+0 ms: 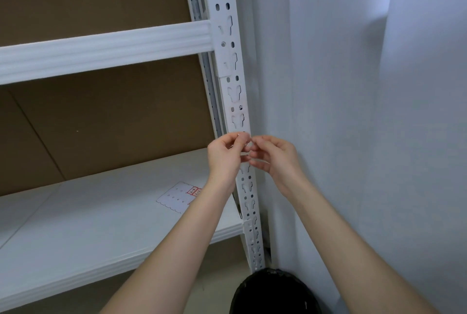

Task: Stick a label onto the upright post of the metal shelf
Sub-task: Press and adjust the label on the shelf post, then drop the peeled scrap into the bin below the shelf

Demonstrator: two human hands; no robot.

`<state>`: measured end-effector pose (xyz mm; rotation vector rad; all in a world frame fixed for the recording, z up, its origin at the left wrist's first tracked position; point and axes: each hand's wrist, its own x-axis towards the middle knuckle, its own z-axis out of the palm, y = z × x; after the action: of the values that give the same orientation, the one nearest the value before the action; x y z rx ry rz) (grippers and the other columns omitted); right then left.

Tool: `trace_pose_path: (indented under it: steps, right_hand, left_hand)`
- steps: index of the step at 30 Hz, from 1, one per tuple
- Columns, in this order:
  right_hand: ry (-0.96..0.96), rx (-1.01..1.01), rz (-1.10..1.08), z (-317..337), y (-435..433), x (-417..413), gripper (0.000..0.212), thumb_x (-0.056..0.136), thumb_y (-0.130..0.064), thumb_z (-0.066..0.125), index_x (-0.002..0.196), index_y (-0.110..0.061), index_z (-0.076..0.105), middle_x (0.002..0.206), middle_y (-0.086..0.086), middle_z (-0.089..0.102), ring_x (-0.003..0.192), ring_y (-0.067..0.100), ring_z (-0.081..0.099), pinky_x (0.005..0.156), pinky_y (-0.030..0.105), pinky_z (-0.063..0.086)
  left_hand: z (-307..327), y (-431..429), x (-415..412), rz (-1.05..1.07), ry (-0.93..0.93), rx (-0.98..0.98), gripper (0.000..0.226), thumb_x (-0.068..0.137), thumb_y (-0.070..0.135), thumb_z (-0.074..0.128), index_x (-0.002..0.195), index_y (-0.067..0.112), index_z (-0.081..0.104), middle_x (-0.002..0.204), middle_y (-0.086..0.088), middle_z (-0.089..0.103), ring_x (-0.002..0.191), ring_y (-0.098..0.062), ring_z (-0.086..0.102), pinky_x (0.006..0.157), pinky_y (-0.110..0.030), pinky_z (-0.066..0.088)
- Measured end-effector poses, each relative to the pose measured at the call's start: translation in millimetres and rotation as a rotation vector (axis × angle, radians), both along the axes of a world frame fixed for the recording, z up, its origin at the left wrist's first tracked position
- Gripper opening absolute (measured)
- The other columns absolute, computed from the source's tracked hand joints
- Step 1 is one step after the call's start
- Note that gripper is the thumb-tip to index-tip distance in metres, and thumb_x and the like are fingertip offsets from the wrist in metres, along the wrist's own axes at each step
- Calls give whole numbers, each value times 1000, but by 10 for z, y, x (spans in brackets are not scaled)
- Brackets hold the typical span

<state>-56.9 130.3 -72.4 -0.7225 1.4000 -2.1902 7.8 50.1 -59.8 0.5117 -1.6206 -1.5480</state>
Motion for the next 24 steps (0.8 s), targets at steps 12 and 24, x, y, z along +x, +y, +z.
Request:
trace_pose_path:
  steps: [12, 24]
  right_hand:
    - [379, 318, -122, -806, 382, 242, 24, 79, -6, 71, 79, -30, 69, 76, -2, 66, 63, 5, 61, 60, 25, 55]
    - [884, 558, -327, -1319, 512, 286, 8, 73, -15, 74, 73, -22, 70, 72, -19, 52, 61, 6, 58, 62, 31, 53]
  left_hand:
    - [-786, 254, 430, -233, -287, 258, 20, 96, 12, 52, 89, 3, 68, 73, -4, 64, 59, -10, 55, 53, -21, 54]
    - [-1201, 319, 509, -277, -453, 295, 25, 97, 12, 51, 78, 4, 65, 74, -7, 62, 58, -9, 55, 54, -21, 56]
